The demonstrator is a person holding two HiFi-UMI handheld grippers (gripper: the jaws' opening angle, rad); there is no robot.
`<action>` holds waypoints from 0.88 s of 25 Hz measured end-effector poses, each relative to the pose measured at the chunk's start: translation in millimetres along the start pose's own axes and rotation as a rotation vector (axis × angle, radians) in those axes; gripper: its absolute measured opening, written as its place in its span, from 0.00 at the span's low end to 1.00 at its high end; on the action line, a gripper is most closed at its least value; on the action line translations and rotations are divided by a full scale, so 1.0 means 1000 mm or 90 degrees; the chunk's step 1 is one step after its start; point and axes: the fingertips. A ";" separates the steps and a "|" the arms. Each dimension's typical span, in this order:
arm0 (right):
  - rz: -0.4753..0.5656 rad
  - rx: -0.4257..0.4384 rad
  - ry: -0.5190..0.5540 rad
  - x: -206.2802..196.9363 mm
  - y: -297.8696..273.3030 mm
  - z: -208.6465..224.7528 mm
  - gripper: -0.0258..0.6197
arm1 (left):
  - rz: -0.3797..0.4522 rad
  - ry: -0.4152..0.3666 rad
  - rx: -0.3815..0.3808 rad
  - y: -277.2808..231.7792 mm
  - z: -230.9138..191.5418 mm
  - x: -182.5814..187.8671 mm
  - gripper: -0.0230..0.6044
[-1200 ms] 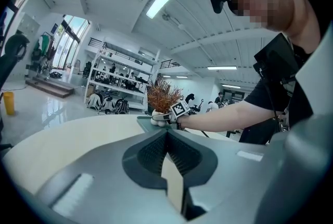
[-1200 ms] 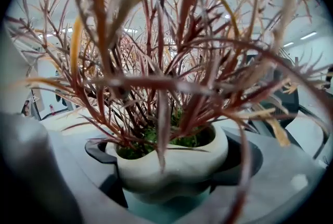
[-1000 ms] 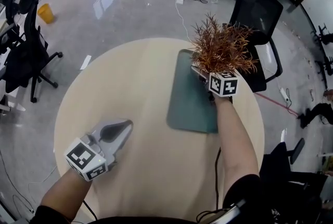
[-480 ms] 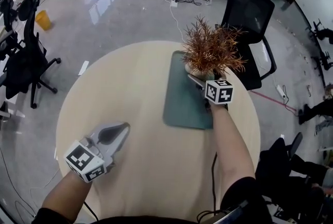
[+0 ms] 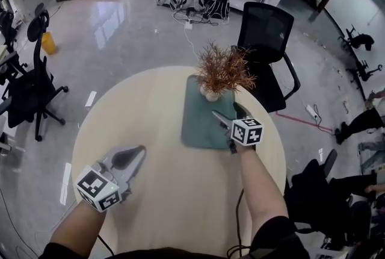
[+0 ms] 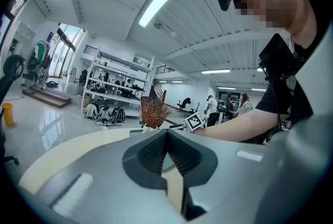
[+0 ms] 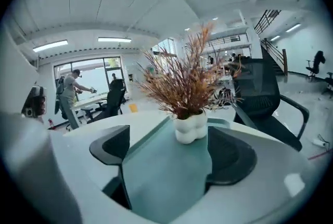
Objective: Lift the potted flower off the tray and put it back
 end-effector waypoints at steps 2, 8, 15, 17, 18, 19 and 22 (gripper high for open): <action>0.022 0.021 -0.004 0.013 0.029 -0.021 0.75 | 0.006 -0.007 -0.006 0.013 0.011 0.012 0.03; 0.089 0.034 0.001 0.067 0.126 -0.077 0.54 | 0.032 -0.030 -0.017 0.059 0.037 0.060 0.03; 0.145 0.044 0.004 0.119 0.243 -0.156 0.31 | 0.049 -0.053 -0.043 0.117 0.089 0.095 0.03; 0.162 0.045 -0.002 0.124 0.274 -0.172 0.27 | 0.056 -0.051 -0.048 0.131 0.104 0.100 0.03; 0.169 0.045 -0.006 0.127 0.289 -0.178 0.24 | 0.061 -0.048 -0.051 0.138 0.111 0.104 0.03; 0.175 0.044 -0.010 0.129 0.304 -0.184 0.22 | 0.065 -0.044 -0.053 0.145 0.119 0.107 0.03; 0.182 0.044 -0.018 0.125 0.346 -0.202 0.16 | 0.067 -0.045 -0.060 0.162 0.149 0.110 0.03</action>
Point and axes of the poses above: the fingertips, and each gripper's own axes: y backward along the fingers, z to its right, x out of its top, and after that the axes turned 5 degrees about y, right-handed
